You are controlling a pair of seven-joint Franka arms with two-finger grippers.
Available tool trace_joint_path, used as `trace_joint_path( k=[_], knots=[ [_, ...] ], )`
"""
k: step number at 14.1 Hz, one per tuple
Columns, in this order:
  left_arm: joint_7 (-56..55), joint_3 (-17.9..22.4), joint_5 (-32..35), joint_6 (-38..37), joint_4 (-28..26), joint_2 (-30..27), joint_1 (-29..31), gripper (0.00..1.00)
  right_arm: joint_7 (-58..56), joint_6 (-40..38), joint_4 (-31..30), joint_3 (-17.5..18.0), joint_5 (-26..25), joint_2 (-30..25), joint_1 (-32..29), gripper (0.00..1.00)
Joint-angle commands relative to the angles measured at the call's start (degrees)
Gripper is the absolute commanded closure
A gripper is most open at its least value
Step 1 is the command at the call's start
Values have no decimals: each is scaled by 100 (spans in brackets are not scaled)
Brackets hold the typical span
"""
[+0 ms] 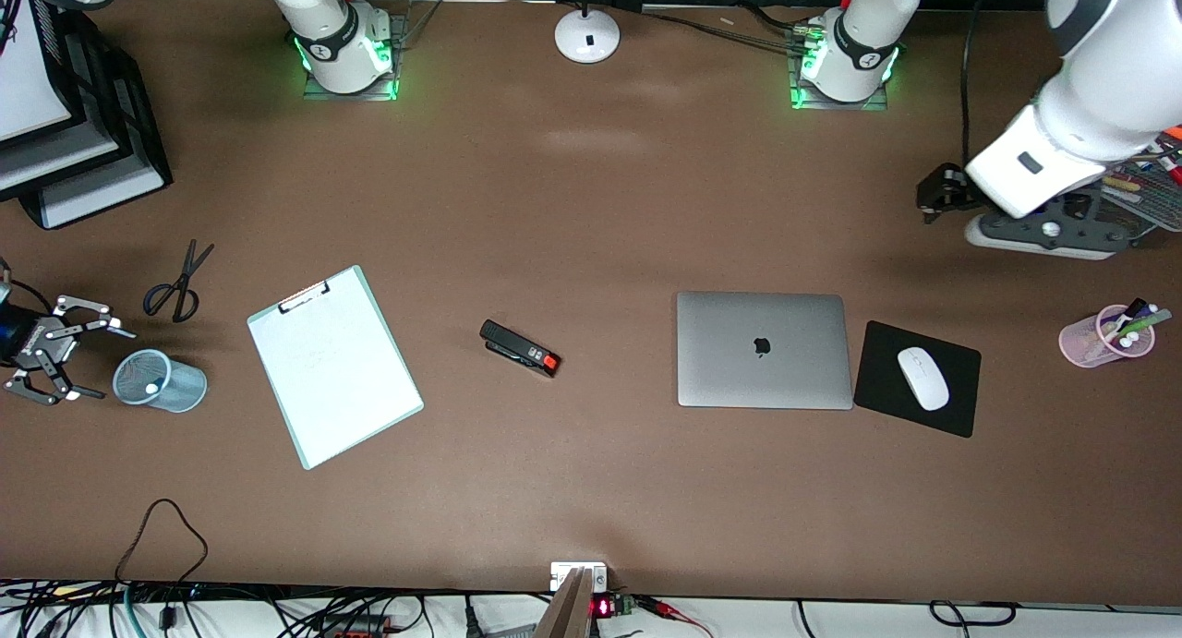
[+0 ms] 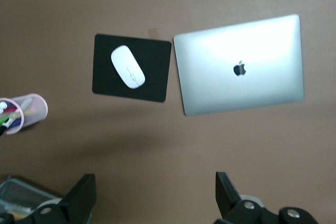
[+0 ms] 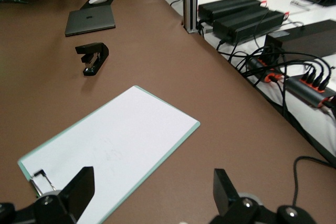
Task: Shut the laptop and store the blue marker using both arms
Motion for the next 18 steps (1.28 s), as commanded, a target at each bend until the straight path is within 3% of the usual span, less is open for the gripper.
trace_joint_path(
  k=[1,5,8,9,14,18],
  knots=[
    [969,609,-638,776,-849,-642,-168,0,940,208,80,-27,-422,-353,383,0],
    [945,838,-675,472,-703,-671,-194,0,2309,701,221,-27,-1369,-791,998,0],
    [919,847,-579,-782,-53,-556,-291,0,3758,693,221,-10,-2432,-1275,1490,0],
    [928,830,-552,-882,-17,-574,-300,0,4164,684,221,8,-2705,-1416,1614,0],
    [761,821,-569,-602,63,-425,-353,0,5948,518,195,8,-3909,-1750,2335,0],
    [743,847,-298,-619,590,-213,-370,0,7609,-202,195,17,-4851,-2111,2889,0]
  ],
)
